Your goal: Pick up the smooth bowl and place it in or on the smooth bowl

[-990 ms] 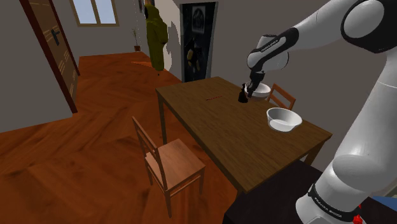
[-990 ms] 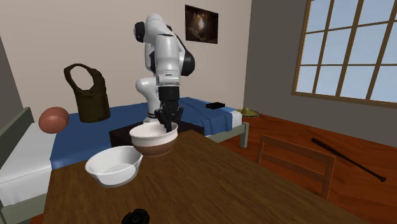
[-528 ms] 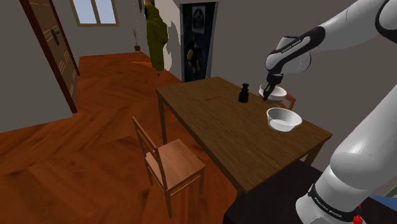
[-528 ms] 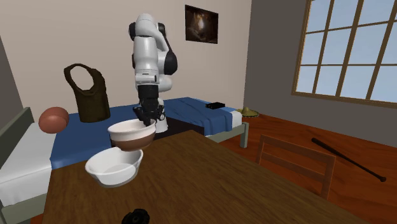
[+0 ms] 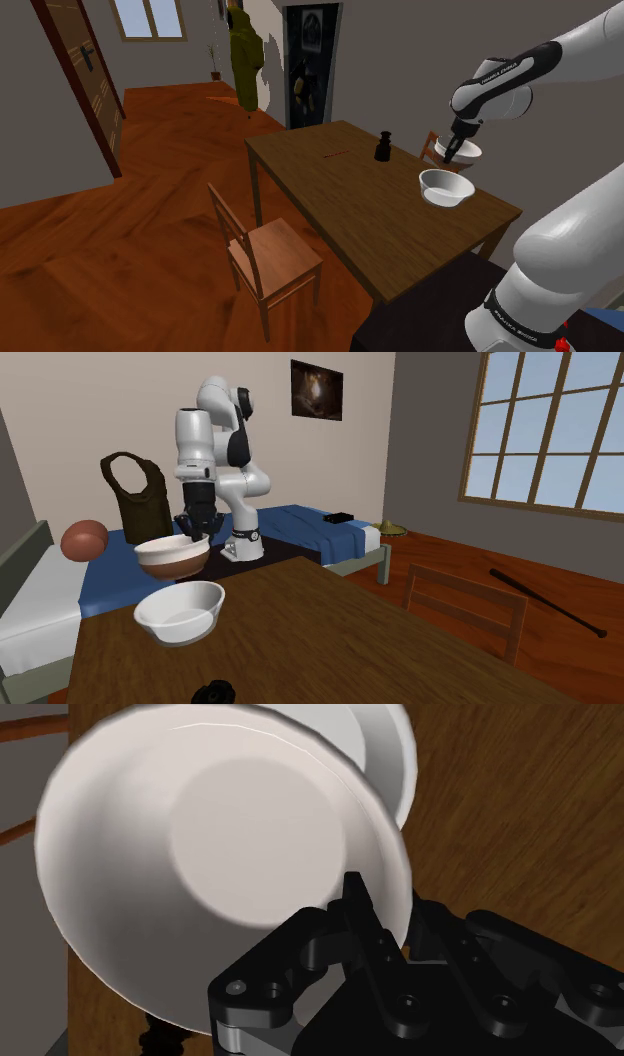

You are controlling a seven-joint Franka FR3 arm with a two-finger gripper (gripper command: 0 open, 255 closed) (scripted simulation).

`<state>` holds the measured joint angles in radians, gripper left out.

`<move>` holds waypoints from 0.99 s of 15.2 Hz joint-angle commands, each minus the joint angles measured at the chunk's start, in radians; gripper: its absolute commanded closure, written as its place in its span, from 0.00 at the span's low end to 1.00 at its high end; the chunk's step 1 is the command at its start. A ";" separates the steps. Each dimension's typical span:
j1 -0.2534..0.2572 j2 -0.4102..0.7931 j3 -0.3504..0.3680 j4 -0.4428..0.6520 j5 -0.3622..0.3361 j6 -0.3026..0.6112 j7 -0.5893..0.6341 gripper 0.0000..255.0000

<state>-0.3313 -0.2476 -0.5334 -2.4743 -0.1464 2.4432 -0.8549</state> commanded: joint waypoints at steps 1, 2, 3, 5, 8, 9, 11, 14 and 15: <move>-0.007 -0.010 -0.005 -0.015 -0.007 0.006 -0.006 1.00; -0.005 -0.001 -0.008 -0.021 -0.003 0.022 -0.010 1.00; -0.003 0.009 -0.012 -0.027 0.002 0.037 -0.014 1.00; 0.002 0.030 -0.019 -0.040 0.012 0.068 -0.023 1.00; 0.010 0.063 -0.030 -0.056 0.033 0.116 -0.039 1.00; 0.013 0.075 -0.033 -0.061 0.041 0.131 -0.045 1.00; 0.019 0.100 -0.040 -0.070 0.060 0.163 -0.060 1.00; 0.030 0.140 -0.050 -0.082 0.096 0.210 -0.087 1.00; 0.034 0.153 -0.053 -0.086 0.110 0.225 -0.098 1.00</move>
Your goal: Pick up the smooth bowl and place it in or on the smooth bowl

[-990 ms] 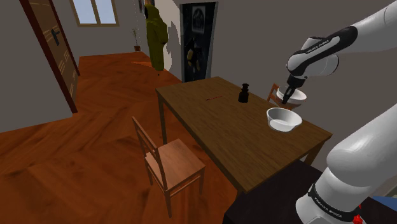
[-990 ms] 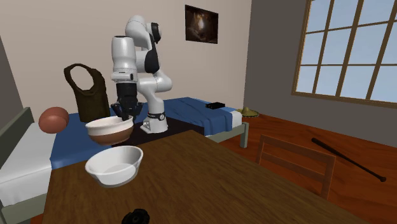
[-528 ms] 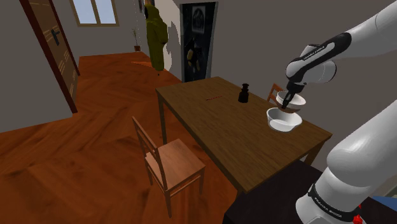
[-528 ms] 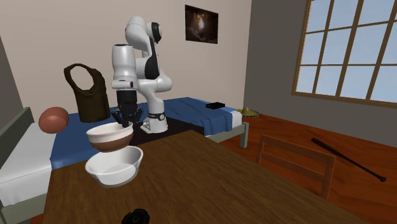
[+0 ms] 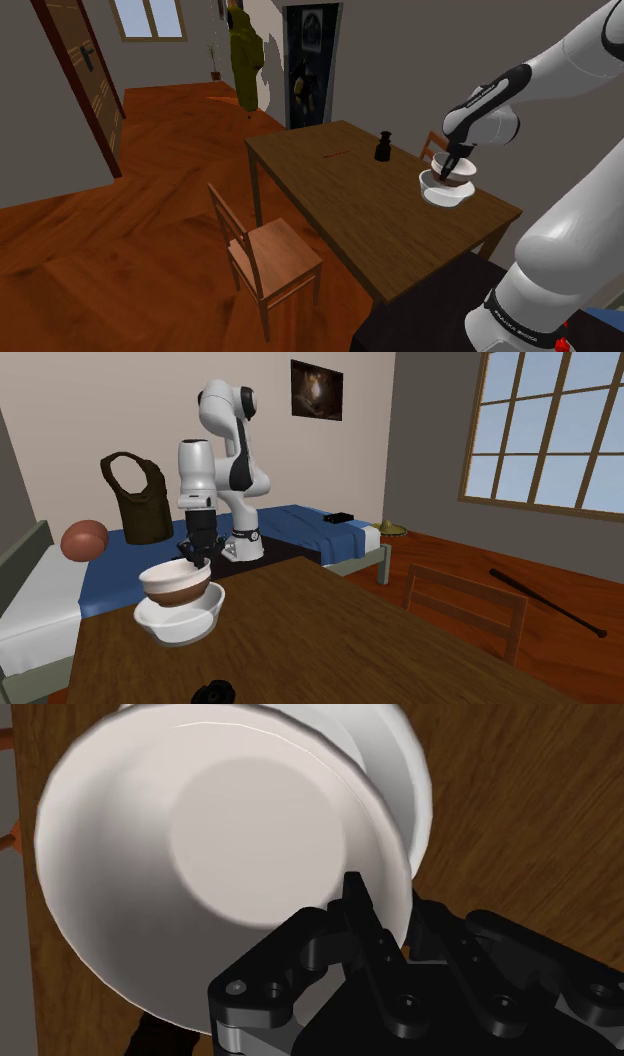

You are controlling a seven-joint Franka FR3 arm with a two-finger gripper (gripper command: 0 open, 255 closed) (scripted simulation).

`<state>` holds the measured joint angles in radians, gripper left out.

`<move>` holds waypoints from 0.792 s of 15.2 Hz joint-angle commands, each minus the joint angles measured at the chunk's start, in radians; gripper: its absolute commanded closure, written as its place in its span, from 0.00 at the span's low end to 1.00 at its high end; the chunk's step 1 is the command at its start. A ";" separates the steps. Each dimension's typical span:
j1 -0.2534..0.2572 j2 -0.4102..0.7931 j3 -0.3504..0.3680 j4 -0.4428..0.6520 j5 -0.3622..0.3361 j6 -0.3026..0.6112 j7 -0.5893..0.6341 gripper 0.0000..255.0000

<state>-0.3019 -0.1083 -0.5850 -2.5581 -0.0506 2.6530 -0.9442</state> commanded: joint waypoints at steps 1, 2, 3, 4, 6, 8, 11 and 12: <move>0.008 0.025 -0.004 -0.004 0.026 0.028 -0.017 1.00; 0.008 0.025 -0.004 -0.004 0.026 0.028 -0.017 1.00; 0.008 0.025 -0.004 -0.004 0.026 0.028 -0.017 1.00; 0.008 0.025 -0.004 -0.004 0.026 0.028 -0.017 1.00; 0.008 0.025 -0.004 -0.004 0.026 0.028 -0.017 1.00; 0.008 0.025 -0.004 -0.004 0.026 0.028 -0.017 1.00; 0.008 0.025 -0.003 -0.004 0.026 0.028 -0.017 0.00; 0.008 0.025 -0.003 -0.004 0.026 0.028 -0.017 0.00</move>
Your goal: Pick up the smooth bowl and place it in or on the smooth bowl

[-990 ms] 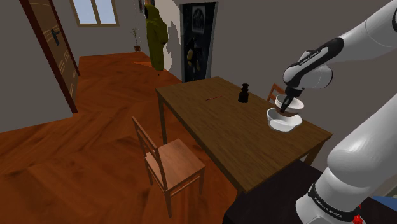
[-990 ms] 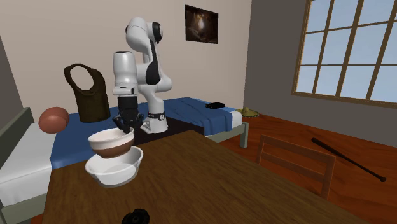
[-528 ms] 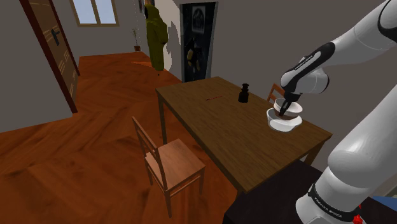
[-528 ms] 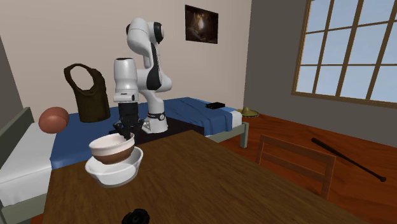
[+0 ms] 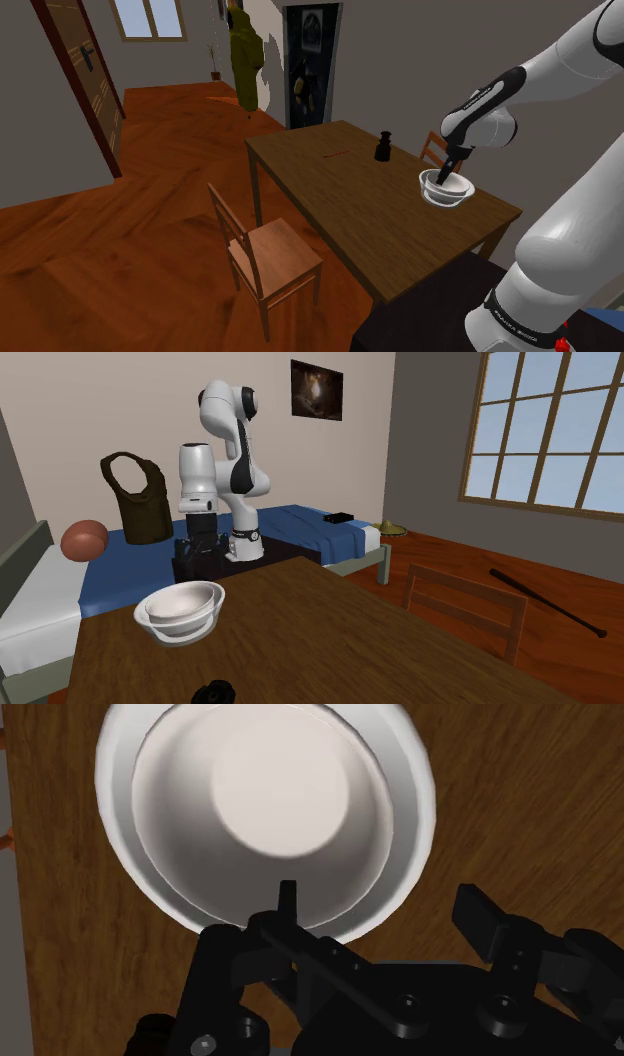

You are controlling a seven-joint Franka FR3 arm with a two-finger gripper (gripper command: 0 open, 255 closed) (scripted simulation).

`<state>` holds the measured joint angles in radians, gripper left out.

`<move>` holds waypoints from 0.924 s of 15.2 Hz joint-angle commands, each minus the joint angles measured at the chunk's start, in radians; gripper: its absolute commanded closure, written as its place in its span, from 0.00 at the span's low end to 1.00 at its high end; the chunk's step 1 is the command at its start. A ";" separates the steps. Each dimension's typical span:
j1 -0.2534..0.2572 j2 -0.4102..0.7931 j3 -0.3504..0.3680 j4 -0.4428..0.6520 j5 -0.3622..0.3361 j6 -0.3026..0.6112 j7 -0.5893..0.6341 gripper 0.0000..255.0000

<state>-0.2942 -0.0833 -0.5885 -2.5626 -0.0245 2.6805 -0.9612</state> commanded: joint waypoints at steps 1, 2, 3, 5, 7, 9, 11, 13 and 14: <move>0.000 0.000 0.000 0.000 0.000 0.000 0.000 0.00; 0.000 0.000 0.000 0.000 0.000 0.000 0.000 0.00; -0.010 -0.042 0.006 0.001 -0.044 -0.037 0.032 0.00; -0.030 -0.121 0.023 0.008 -0.109 -0.115 0.079 0.00; -0.041 -0.150 0.034 0.012 -0.126 -0.146 0.091 0.00; -0.042 -0.150 0.034 0.012 -0.126 -0.146 0.091 0.00; -0.042 -0.150 0.034 0.012 -0.126 -0.146 0.091 0.00; -0.042 -0.150 0.034 0.012 -0.126 -0.146 0.091 0.00; -0.042 -0.150 0.034 0.012 -0.126 -0.146 0.091 0.00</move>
